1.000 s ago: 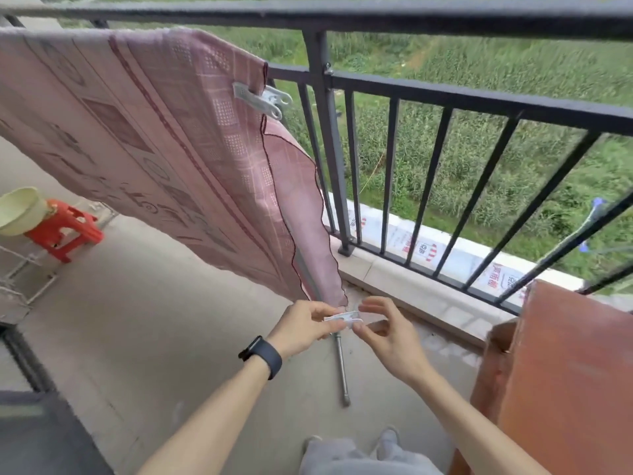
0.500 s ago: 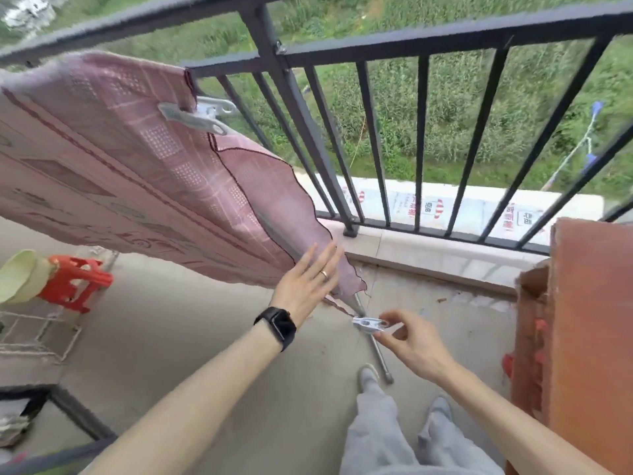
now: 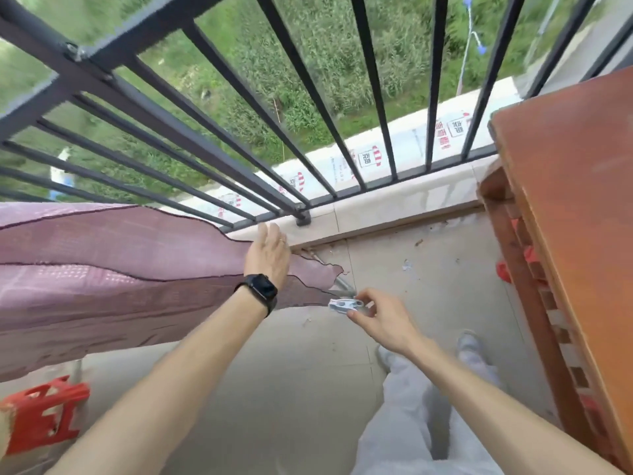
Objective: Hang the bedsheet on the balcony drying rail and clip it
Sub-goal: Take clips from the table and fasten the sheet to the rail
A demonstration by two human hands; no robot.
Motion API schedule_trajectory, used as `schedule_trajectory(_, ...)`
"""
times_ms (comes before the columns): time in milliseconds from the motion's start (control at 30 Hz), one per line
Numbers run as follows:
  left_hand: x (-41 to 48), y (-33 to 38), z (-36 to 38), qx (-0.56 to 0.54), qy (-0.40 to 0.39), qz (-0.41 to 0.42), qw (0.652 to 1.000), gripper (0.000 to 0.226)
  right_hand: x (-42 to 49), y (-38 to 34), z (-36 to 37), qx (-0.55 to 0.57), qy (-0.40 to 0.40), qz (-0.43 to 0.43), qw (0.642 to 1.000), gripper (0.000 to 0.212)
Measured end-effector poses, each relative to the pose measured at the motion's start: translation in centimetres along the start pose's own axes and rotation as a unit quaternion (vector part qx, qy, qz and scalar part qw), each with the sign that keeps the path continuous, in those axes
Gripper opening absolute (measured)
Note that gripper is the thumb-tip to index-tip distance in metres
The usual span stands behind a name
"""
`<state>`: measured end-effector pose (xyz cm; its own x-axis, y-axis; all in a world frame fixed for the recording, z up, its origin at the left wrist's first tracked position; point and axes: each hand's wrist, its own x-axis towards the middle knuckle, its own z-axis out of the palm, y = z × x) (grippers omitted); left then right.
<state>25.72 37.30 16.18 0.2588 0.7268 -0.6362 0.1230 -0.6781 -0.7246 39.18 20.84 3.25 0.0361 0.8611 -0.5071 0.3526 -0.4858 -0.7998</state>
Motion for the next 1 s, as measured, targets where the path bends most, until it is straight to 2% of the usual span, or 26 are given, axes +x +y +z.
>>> schedule_trajectory(67, 0.0, -2.1, 0.2, -0.006, -0.04, -0.032, 0.999, 0.061, 0.8, -1.0, 0.7, -0.003, -0.002, -0.001, 1.0, 0.034)
schedule_trajectory(100, 0.4, -2.8, 0.3, -0.043, -0.058, -0.037, 0.997, 0.063, 1.3, -1.2, 1.3, -0.006, -0.004, -0.004, 1.0, 0.034)
schedule_trajectory(167, 1.4, -3.4, 0.7, -0.114, -0.063, -0.017, 0.991, 0.052, 2.6, -1.4, 2.4, 0.0, -0.003, -0.015, 1.0, 0.033)
schedule_trajectory(233, 1.2, -3.1, 0.5, -0.14, -0.019, 0.012, 0.99, 0.038, 3.5, -1.0, 3.3, 0.002, -0.007, -0.029, 1.0, 0.034)
schedule_trajectory(367, -0.6, -1.4, -0.6, -0.157, 0.021, 0.066, 0.985, 0.026, 6.3, -0.3, 4.5, -0.09, -0.055, -0.089, 0.99, 0.032)
schedule_trajectory(467, -1.4, -0.3, -1.4, -0.135, 0.031, 0.112, 0.984, 0.027, 8.9, -0.2, 5.4, -0.158, -0.079, -0.142, 0.974, 0.034)
schedule_trajectory(600, -0.7, -0.1, -1.2, -0.114, -0.005, 0.137, 0.984, 0.029, 12.6, -0.3, 7.2, -0.243, -0.097, -0.232, 0.937, 0.034)
schedule_trajectory(667, -0.5, -0.4, -0.8, -0.13, -0.006, 0.126, 0.984, 0.028, 13.5, 0.2, 8.8, -0.277, -0.125, -0.243, 0.921, 0.032)
schedule_trajectory(733, -0.6, 0.1, -0.4, -0.138, -0.009, 0.114, 0.984, 0.026, 13.5, 1.4, 10.3, -0.289, -0.154, -0.218, 0.92, 0.031)
schedule_trajectory(800, -2.1, 1.1, -0.5, -0.147, -0.016, 0.09, 0.985, 0.025, 11.4, 2.1, 10.8, -0.265, -0.142, -0.204, 0.932, 0.03)
schedule_trajectory(900, 0.3, 5.2, 1.3, -0.131, -0.037, 0.065, 0.988, 0.042, 12.1, 5.2, 11.6, -0.249, -0.067, -0.216, 0.942, 0.029)
schedule_trajectory(1000, 4.0, 8.8, 2.6, -0.127, -0.071, 0.06, 0.988, 0.037, 13.6, 7.5, 11.4, -0.23, -0.042, -0.231, 0.944, 0.029)
